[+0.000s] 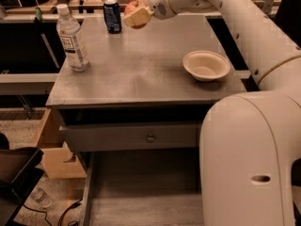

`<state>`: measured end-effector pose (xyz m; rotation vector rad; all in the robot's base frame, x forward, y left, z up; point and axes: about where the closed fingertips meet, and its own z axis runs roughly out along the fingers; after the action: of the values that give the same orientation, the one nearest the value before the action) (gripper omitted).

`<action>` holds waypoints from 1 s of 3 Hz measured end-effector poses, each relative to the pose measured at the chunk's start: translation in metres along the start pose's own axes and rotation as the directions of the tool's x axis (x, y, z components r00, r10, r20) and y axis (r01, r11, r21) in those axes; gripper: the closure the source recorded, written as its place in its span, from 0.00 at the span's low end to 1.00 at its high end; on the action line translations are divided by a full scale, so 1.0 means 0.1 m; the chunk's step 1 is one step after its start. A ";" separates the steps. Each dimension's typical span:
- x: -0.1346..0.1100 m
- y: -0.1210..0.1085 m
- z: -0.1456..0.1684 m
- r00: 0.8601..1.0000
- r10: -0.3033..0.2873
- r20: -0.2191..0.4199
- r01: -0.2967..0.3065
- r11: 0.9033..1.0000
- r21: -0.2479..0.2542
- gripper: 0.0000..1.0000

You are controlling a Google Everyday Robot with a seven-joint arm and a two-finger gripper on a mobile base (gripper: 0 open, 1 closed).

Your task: Pick apple from middle drawer and place on counter

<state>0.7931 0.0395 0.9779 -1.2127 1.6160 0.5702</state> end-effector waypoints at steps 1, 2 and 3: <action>0.22 -0.15 0.05 0.999 0.006 -0.040 -0.005 1.000 0.024 1.00; 0.51 -0.24 0.04 0.996 0.039 -0.076 -0.036 0.998 0.047 1.00; 0.84 -0.29 -0.03 0.992 0.096 -0.078 -0.090 0.993 0.080 1.00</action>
Offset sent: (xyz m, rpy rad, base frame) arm 0.0305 -0.0561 -0.0755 -0.0793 0.0795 -0.1290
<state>0.8180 -0.0111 0.9085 -1.1217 1.7546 0.5184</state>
